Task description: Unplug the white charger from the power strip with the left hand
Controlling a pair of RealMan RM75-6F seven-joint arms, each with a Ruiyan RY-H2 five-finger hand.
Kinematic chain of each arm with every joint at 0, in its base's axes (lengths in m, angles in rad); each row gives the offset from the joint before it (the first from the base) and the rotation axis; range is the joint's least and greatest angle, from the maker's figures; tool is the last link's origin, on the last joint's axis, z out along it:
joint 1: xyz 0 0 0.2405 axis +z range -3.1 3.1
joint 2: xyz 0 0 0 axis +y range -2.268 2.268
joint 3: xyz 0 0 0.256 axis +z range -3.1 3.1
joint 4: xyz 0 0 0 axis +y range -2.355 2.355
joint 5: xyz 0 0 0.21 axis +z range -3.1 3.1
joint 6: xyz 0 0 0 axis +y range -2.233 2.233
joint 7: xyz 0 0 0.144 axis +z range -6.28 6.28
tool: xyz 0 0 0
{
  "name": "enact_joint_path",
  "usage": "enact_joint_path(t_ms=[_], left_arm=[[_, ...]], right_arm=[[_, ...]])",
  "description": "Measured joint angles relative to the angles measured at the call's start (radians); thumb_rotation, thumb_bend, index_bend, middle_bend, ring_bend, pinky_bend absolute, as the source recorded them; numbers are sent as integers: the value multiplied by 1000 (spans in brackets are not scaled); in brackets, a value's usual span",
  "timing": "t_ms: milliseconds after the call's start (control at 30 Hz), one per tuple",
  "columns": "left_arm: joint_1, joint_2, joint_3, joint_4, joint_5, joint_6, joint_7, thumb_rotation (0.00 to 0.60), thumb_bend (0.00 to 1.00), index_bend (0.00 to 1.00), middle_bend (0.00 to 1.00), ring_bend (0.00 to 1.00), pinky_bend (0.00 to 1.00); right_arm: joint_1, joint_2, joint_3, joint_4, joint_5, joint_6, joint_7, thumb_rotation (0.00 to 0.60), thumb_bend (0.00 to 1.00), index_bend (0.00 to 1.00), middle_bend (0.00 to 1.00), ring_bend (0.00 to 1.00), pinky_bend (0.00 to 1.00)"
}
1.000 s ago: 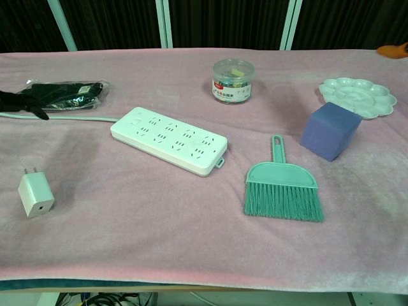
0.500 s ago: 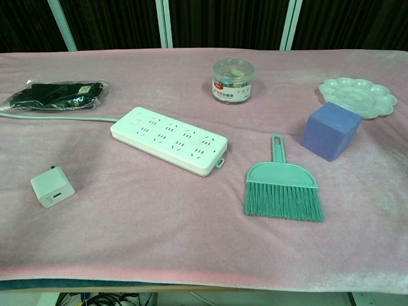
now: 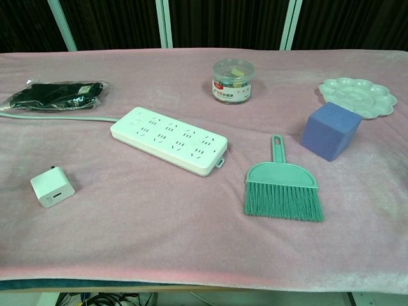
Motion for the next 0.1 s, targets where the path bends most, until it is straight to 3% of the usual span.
enact_joint_path(t_ms=[100], left_arm=[[17,-11,-16,22,12,31,7,600,66,100,19,0,0]], right_arm=[[-1,-1,1,-13,-16,-7,-6,600,235,8,8,23,53]])
